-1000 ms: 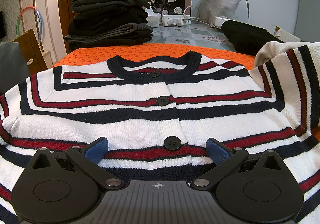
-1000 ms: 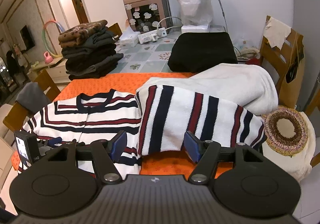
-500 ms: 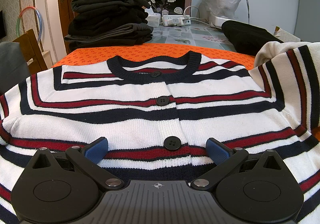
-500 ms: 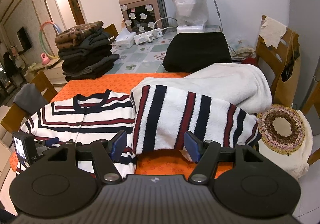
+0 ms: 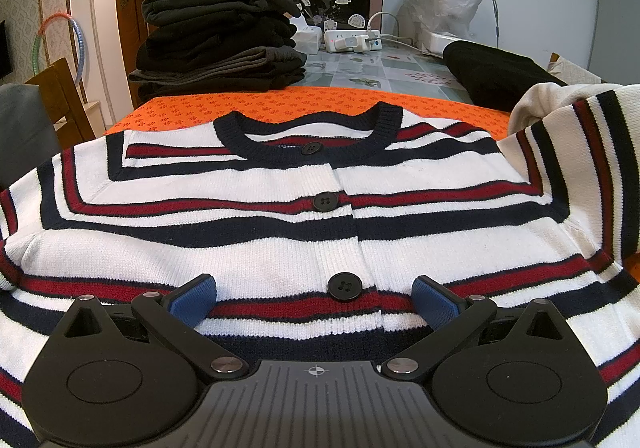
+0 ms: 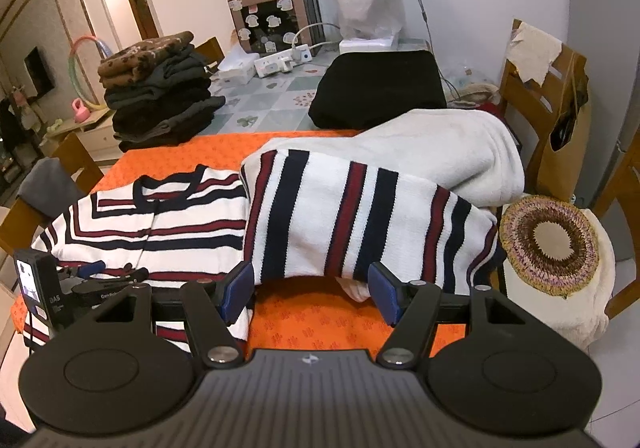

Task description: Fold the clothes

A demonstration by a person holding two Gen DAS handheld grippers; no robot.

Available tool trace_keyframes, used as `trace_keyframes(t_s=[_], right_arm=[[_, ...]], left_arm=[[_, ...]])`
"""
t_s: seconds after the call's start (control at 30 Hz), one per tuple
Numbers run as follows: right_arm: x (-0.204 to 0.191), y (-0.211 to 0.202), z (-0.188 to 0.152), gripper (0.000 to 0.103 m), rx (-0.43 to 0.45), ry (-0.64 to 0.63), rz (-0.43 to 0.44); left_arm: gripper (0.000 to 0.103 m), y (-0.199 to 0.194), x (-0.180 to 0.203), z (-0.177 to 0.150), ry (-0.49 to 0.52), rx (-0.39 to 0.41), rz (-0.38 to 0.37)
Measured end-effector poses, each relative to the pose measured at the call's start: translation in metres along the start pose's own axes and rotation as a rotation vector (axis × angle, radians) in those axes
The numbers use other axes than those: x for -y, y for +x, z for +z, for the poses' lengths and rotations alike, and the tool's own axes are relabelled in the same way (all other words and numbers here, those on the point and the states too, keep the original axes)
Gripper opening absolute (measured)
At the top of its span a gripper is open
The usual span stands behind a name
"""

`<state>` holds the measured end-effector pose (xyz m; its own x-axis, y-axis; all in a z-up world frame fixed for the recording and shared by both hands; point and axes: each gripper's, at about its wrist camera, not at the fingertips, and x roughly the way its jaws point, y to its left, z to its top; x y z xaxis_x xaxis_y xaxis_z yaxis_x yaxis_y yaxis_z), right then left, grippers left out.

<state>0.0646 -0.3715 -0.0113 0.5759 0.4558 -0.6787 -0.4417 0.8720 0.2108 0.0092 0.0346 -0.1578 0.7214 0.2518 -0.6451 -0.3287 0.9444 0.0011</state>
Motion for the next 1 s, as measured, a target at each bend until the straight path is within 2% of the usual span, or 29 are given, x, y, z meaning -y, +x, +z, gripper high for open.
trace_keyframes(t_s=[0.4, 1.0], right_arm=[[0.009, 0.011, -0.007, 0.070, -0.063, -0.034, -0.040], [0.018, -0.013, -0.021, 0.071, -0.049, -0.024, -0.070]], left_arm=[[0.103, 0.000, 0.000, 0.000, -0.001, 0.000, 0.000], [0.103, 0.001, -0.003, 0.003, 0.012, -0.008, -0.023]])
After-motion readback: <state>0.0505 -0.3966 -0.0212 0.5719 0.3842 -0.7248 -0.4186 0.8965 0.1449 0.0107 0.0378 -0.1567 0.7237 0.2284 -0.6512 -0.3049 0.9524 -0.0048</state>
